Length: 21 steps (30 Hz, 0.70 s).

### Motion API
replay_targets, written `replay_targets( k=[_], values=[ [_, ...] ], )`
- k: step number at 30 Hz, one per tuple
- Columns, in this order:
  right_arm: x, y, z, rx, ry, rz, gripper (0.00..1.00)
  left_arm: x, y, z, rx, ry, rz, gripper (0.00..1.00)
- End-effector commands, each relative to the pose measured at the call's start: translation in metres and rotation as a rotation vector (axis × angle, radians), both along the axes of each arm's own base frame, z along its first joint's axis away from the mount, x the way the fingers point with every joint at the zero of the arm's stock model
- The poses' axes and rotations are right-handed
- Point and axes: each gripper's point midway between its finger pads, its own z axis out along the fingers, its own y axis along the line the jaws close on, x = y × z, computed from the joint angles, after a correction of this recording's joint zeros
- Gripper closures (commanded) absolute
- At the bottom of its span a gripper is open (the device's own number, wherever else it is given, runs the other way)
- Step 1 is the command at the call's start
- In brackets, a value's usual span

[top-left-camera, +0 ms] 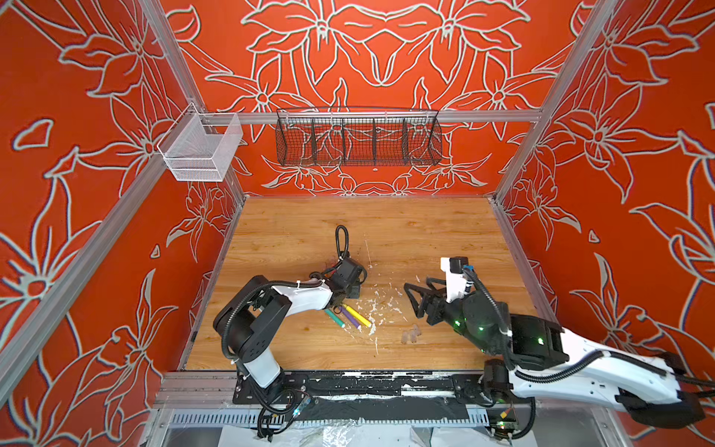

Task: Insert the pens into the pen caps
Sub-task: 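Open the right gripper off the cap and withdraw while the left holds the marker, then lay the capped blue marker beside the pink marker with the left gripper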

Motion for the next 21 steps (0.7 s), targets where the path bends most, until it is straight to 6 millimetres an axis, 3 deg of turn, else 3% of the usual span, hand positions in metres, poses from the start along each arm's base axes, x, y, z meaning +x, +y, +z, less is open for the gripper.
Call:
replay_targets(
  k=[1,4,8,14,21],
  values=[
    [0.022,-0.058,-0.004,-0.142,-0.056,-0.240,0.20,0.005,0.013,0.000,0.053,-0.019,0.080,1.00],
    [0.034,-0.084,-0.022,-0.155,-0.021,-0.313,0.19,0.009,0.015,-0.001,0.071,-0.029,0.096,1.00],
    [0.036,-0.095,-0.041,-0.090,0.059,-0.308,0.18,0.014,0.015,-0.005,0.085,-0.029,0.106,0.91],
    [0.012,-0.051,-0.014,0.139,0.103,-0.033,0.18,0.019,0.010,-0.008,0.085,-0.021,0.098,0.79],
    [-0.006,0.004,0.017,0.286,0.160,0.240,0.19,0.020,0.005,0.008,0.050,-0.031,0.091,0.58]
  ],
)
